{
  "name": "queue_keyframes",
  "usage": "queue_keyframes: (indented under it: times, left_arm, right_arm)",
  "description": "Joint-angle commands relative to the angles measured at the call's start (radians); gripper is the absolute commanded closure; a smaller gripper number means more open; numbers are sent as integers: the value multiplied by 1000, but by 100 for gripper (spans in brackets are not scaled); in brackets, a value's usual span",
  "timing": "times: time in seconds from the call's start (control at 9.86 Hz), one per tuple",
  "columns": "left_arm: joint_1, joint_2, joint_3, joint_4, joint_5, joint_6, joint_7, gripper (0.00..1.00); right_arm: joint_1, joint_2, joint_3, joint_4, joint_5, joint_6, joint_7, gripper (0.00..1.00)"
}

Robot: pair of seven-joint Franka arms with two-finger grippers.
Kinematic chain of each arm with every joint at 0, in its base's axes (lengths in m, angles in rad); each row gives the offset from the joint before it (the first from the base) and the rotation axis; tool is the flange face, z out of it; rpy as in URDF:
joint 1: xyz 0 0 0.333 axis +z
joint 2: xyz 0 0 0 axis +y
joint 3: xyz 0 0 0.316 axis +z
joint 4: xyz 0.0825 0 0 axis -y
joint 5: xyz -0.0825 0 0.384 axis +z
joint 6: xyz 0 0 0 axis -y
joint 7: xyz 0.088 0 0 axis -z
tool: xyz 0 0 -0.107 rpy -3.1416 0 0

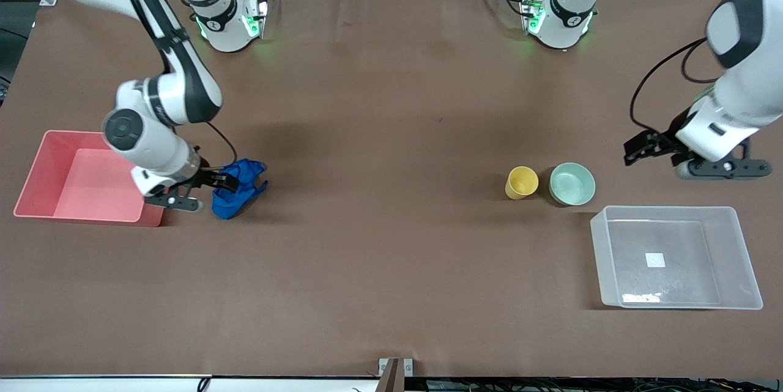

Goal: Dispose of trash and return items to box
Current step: 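Grasp the blue cloth with the right gripper while the left gripper grasps the bowl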

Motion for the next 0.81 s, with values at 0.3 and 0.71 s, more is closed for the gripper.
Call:
queue_keyframes:
  times: [0.3, 0.71]
  left_arm:
    - [5, 168, -2, -181, -10, 296, 10, 0]
    - [6, 305, -2, -179, -6, 419, 20, 1]
  right_arm:
    - [-9, 89, 3, -51, -18, 158, 24, 0]
    - [-10, 103, 5, -62, -18, 152, 24, 92]
